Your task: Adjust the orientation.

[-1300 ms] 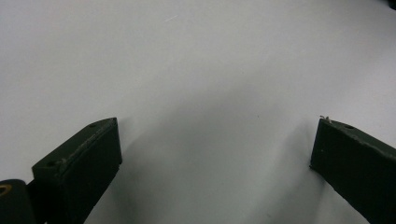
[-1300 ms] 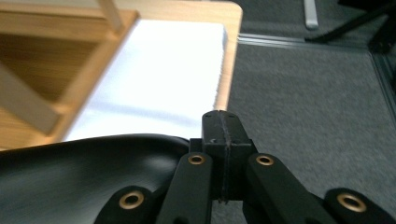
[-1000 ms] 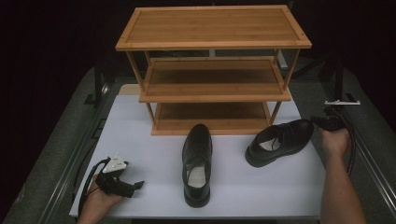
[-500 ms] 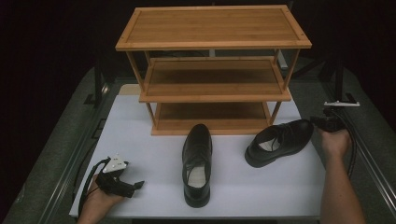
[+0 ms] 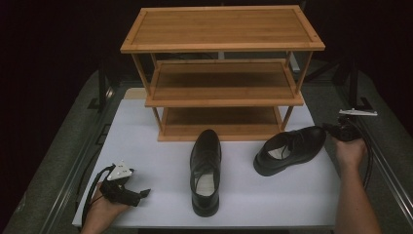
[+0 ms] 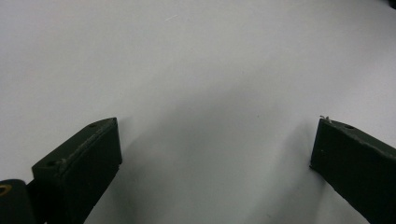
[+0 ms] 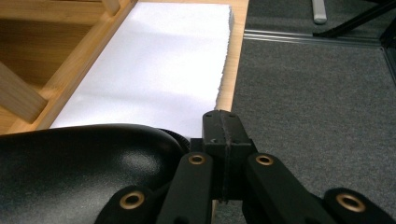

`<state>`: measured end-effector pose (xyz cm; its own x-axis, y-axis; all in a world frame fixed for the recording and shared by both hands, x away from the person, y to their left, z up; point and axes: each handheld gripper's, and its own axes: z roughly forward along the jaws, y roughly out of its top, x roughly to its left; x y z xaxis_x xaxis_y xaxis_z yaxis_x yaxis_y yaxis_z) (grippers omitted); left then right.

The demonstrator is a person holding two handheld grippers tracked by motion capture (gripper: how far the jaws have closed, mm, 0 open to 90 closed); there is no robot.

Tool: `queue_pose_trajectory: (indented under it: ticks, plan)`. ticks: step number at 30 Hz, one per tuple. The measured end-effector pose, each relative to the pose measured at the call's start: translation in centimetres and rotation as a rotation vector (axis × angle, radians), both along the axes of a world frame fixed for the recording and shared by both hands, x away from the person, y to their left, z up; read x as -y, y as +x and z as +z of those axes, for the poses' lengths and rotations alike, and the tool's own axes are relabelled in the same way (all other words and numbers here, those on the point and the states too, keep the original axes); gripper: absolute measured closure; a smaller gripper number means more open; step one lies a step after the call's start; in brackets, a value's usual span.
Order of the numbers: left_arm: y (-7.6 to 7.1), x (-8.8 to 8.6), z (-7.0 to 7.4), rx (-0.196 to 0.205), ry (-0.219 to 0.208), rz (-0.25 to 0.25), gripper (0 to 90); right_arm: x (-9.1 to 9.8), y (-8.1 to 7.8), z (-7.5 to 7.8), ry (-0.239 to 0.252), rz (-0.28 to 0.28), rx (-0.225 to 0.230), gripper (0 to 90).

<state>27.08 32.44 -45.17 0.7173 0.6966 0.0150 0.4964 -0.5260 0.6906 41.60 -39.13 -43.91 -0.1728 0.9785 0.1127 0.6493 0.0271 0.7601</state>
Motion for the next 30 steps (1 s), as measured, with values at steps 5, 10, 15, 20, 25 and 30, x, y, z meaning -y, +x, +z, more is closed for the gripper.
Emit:
queue_pose_trajectory:
  ticks: [5,10,15,20,25,30]
  plan:
    - [0.0,0.0,0.0,0.0,0.0,0.0,1.1,-0.2,-0.4,-0.1,0.008,0.016,0.009,90.0]
    - [0.0,0.0,0.0,0.0,0.0,0.0,1.1,-0.9,-1.0,0.0,-0.003,0.053,0.01,90.0]
    - [0.0,0.0,0.0,0.0,0.001,-0.001,1.1,-1.9,-1.7,-0.1,0.004,0.092,0.019,90.0]
    - [0.0,0.0,0.0,0.0,0.0,0.0,1.1,-3.2,-2.0,-0.1,0.001,0.124,0.018,90.0]
    - [0.0,0.0,0.0,0.001,0.001,-0.001,1.1,-5.2,-2.2,-0.1,0.001,0.175,0.023,90.0]
    - [0.0,0.0,0.0,0.001,0.001,-0.001,1.1,-7.1,-2.3,-0.1,-0.004,0.226,0.029,90.0]
